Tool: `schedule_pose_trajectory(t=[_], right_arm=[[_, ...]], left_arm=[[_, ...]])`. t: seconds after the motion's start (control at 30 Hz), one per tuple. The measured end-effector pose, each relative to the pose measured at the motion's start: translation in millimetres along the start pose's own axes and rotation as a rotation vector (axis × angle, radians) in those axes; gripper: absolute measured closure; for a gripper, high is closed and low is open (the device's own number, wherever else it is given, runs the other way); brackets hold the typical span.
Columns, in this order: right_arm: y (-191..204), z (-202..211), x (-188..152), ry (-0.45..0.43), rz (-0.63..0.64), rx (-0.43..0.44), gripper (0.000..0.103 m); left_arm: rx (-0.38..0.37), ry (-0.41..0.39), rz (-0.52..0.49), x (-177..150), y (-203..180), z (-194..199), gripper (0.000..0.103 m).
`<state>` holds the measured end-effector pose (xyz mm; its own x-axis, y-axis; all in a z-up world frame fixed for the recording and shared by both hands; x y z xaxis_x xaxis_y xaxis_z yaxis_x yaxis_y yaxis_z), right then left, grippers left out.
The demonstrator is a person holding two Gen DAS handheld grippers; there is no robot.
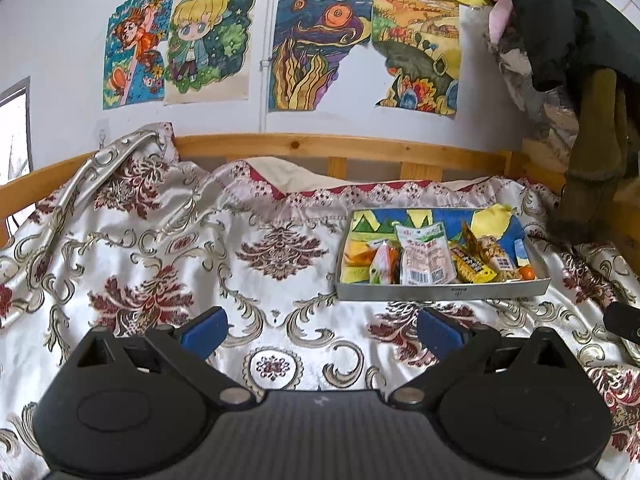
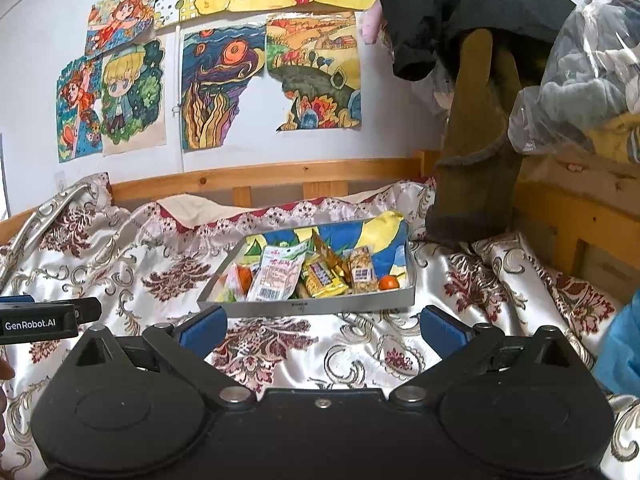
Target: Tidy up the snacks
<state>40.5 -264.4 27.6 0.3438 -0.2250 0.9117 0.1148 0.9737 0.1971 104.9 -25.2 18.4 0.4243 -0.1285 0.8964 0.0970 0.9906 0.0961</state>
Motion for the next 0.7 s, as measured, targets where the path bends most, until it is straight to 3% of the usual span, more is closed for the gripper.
schedule_pose_trajectory(t=[0.7], right_arm=[[-9, -14, -36, 0.019, -0.052, -0.020, 0.001]], left_arm=[[0.001, 0.020, -0.026, -38, -3, -12, 0.000]])
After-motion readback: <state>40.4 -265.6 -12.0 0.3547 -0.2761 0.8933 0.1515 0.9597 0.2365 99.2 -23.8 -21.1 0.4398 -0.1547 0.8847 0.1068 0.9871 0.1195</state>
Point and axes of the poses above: each gripper's, at about its wrist camera, not at the fingertips, and z roughly against the way its jaws point, y to its left, x to its top, the point moved 7 cm from there along -z, roughly the way its jaws point, and after that the axes turned 8 degrees about -z, right-handed, at the moved point
